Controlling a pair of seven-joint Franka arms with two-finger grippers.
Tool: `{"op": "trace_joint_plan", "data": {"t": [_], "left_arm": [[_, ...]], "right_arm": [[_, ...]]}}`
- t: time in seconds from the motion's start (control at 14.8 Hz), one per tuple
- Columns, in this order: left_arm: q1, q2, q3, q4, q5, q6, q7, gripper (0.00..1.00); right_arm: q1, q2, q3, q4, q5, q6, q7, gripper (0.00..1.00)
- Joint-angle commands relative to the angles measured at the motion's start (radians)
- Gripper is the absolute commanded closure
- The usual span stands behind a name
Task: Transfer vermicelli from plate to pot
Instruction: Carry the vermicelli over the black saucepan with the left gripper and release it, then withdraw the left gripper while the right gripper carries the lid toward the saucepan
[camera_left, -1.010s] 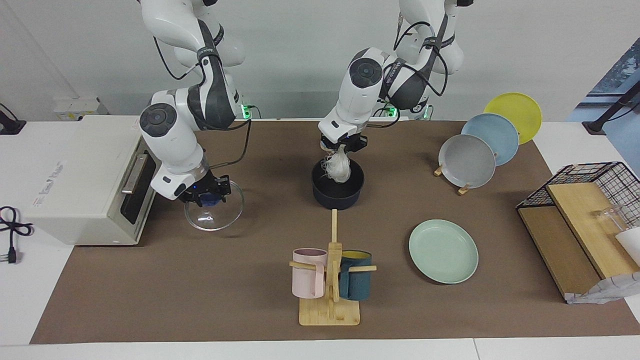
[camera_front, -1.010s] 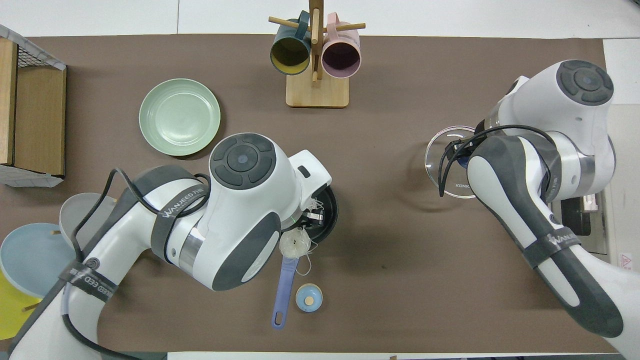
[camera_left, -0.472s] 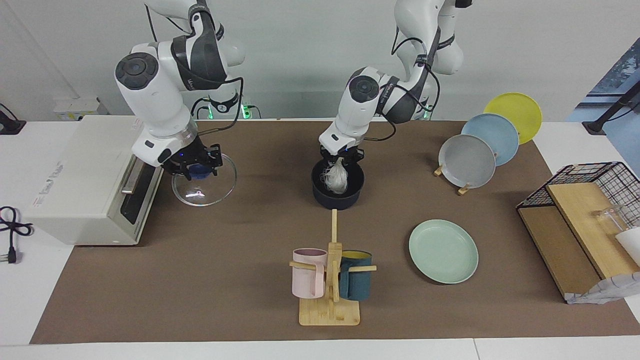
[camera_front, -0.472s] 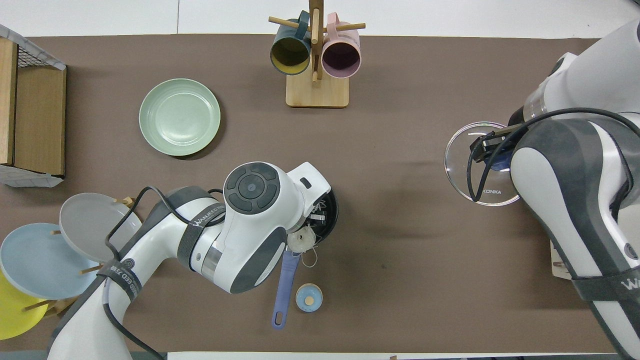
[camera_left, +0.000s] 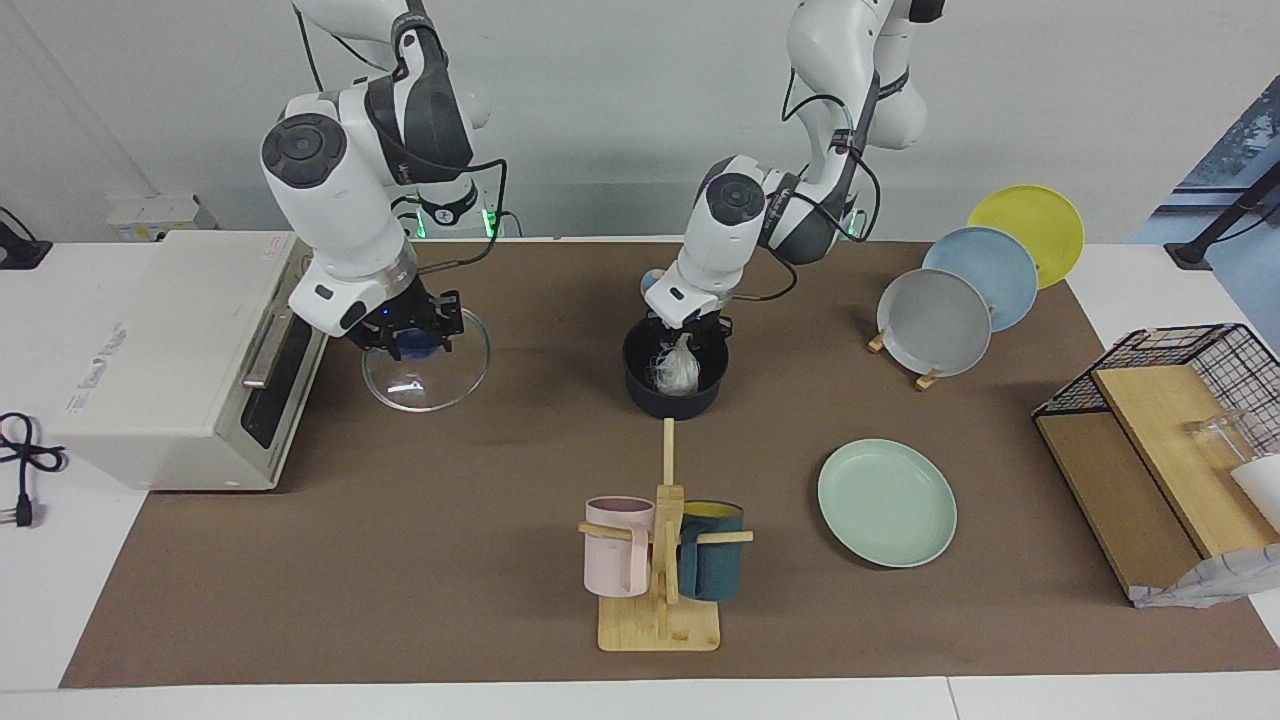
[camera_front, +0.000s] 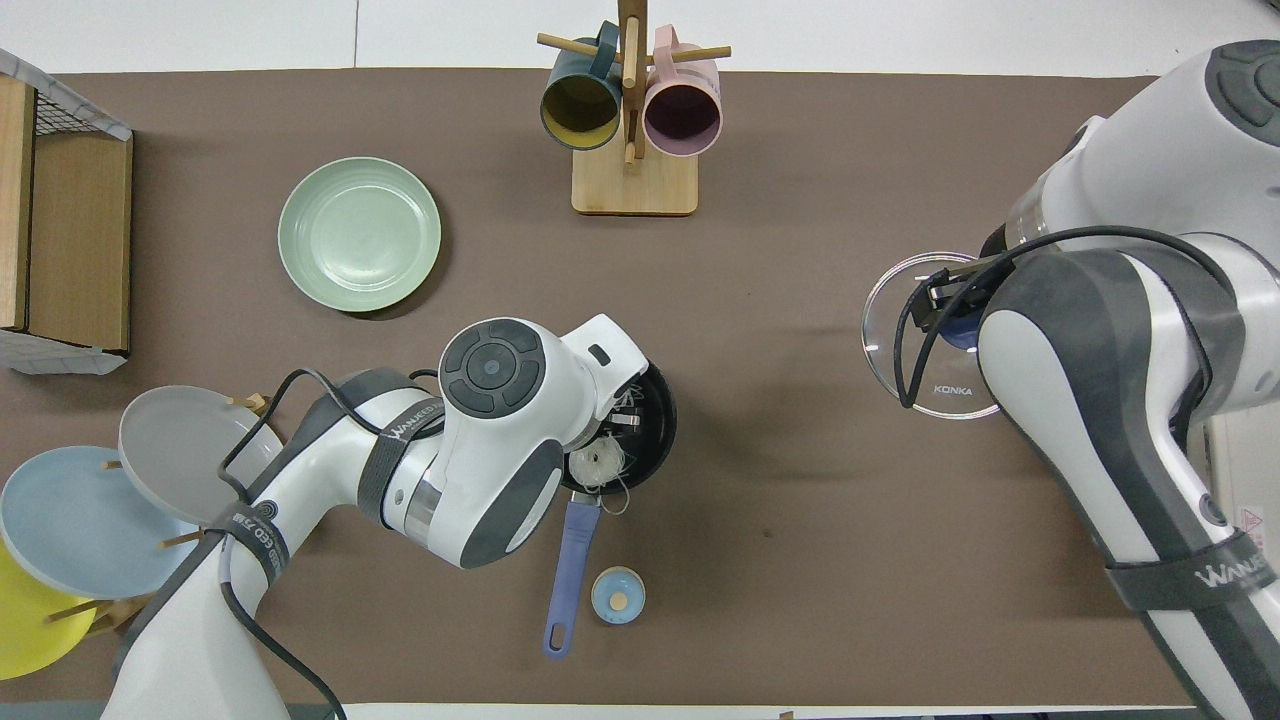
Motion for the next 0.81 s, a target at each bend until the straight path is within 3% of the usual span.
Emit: {"op": "trace_joint_plan", "data": {"t": [0.0,0.27,0.4,0.74], "left_arm": [[0.022,-0.028,0.008,0.013,-0.01,-0.028,0.04,0.0],[0.14,-0.051,0.01,0.234,0.004,-0.34,0.08,0.0],[0.198,-0.079,0.013,0.302,0.006,-0.418,0.087,0.0],[0.361,-0.191,0.014,0.311,0.084,-0.505,0.235,0.0]], "right_arm": [[-0.013,-0.01,0.01,-0.007,0.023,0.007,0.012,0.49],[-0.002,-0.01,0.042,-0.001,0.023,0.007,0.077,0.49],[-0.001,-0.005,0.061,0.005,0.022,0.009,0.11,0.49],[0.03,0.019,0.211,0.015,0.01,0.079,0.406,0.49]]}}
